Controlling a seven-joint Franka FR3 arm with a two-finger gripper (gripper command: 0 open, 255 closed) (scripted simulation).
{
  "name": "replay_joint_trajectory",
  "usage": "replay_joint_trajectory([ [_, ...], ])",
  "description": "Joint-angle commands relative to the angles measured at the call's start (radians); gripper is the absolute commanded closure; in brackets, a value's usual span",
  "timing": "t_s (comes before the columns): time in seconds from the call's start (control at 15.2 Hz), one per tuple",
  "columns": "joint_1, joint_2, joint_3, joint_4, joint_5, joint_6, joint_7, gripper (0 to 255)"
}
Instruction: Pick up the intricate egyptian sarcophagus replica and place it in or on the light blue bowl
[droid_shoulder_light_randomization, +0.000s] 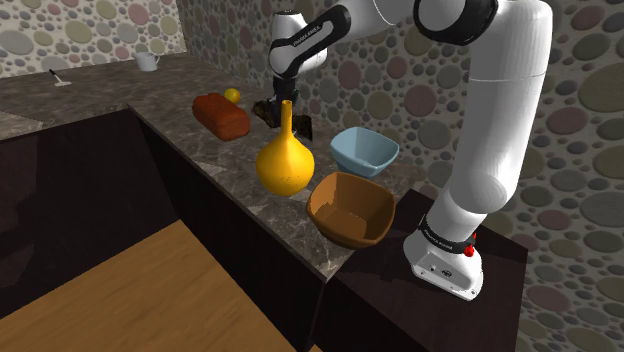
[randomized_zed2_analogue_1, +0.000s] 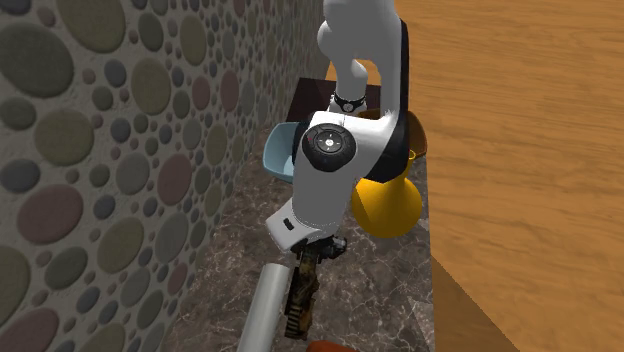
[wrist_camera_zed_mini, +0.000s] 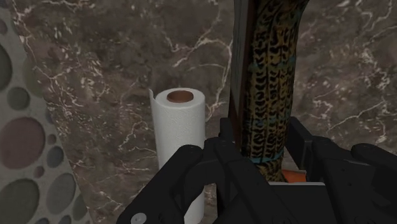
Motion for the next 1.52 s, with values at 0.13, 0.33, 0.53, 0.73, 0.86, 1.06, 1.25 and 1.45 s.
replay_joint_trajectory([
  [0.13,-0.001,-0.03,0.0,0.019,0.001,-0.047,-0.004,255],
  [0.33,0.0,-0.047,0.0,0.036,0.002,-0.082,-0.006,255],
  [0.53,0.0,-0.063,0.0,0.056,0.002,-0.117,-0.008,255],
  [0.73,0.0,-0.077,0.0,0.077,0.003,-0.153,-0.01,255],
  [0.86,0.0,-0.086,0.0,0.093,0.004,-0.177,-0.011,255],
  [1.06,0.0,-0.098,0.001,0.118,0.004,-0.214,-0.013,255],
  [1.25,0.0,-0.107,0.001,0.146,0.005,-0.251,-0.015,255],
  [1.45,0.001,-0.115,0.001,0.172,0.005,-0.285,-0.017,255],
])
